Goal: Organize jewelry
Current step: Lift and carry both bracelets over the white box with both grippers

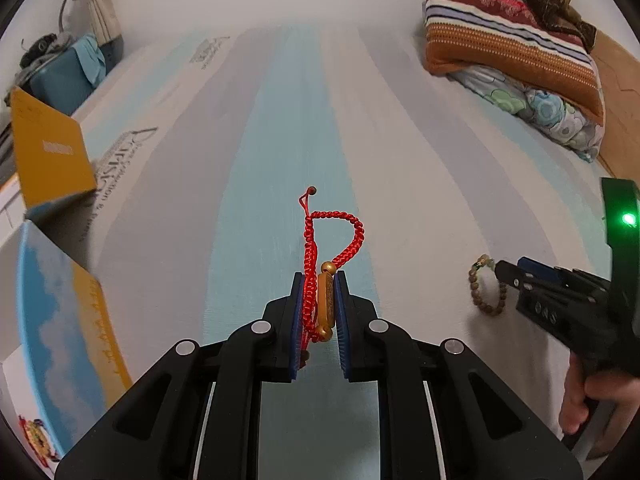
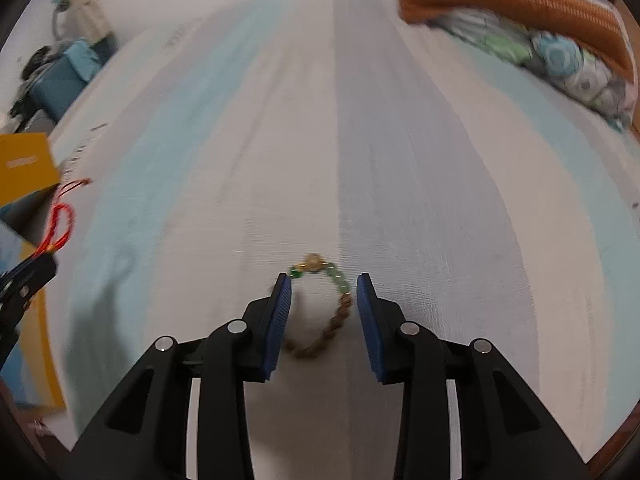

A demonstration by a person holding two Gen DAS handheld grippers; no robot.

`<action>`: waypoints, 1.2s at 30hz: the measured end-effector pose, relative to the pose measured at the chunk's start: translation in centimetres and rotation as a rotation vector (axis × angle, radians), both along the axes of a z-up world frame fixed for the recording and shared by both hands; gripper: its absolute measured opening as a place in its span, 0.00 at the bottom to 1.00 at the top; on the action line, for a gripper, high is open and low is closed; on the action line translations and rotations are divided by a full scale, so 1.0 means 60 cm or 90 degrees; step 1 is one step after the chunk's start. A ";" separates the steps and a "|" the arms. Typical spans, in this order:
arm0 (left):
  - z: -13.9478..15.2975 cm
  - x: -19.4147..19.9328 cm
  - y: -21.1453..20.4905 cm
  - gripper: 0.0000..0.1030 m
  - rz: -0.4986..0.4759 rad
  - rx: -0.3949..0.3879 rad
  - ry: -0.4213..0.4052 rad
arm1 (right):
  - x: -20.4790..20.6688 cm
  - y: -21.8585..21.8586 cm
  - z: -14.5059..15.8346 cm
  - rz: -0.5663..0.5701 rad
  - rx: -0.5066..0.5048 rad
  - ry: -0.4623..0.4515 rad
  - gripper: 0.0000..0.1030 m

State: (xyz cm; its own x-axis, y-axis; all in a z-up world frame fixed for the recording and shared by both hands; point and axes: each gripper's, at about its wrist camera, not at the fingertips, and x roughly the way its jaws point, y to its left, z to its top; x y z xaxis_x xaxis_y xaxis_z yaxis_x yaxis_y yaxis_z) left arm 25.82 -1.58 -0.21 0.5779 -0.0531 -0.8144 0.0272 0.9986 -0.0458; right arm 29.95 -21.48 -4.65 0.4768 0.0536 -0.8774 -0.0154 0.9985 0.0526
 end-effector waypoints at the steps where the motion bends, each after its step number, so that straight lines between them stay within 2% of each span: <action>1: -0.007 0.004 0.001 0.13 -0.001 -0.001 0.004 | 0.007 -0.004 -0.009 -0.005 -0.001 0.006 0.32; 6: -0.030 0.019 0.004 0.13 0.001 -0.004 0.016 | 0.028 -0.013 -0.046 -0.008 0.001 0.025 0.31; 9: -0.037 0.024 0.003 0.13 0.001 -0.002 0.021 | 0.026 -0.012 -0.047 -0.011 -0.009 0.018 0.10; 15: -0.031 0.019 0.001 0.13 0.000 0.000 0.020 | 0.016 -0.019 -0.034 -0.013 0.019 0.007 0.07; 26: 0.026 -0.019 0.009 0.13 0.010 0.006 -0.007 | -0.030 0.010 0.067 0.016 0.038 -0.061 0.07; 36: 0.086 -0.087 0.044 0.13 0.027 0.013 -0.045 | -0.089 0.065 0.155 0.051 0.036 -0.118 0.07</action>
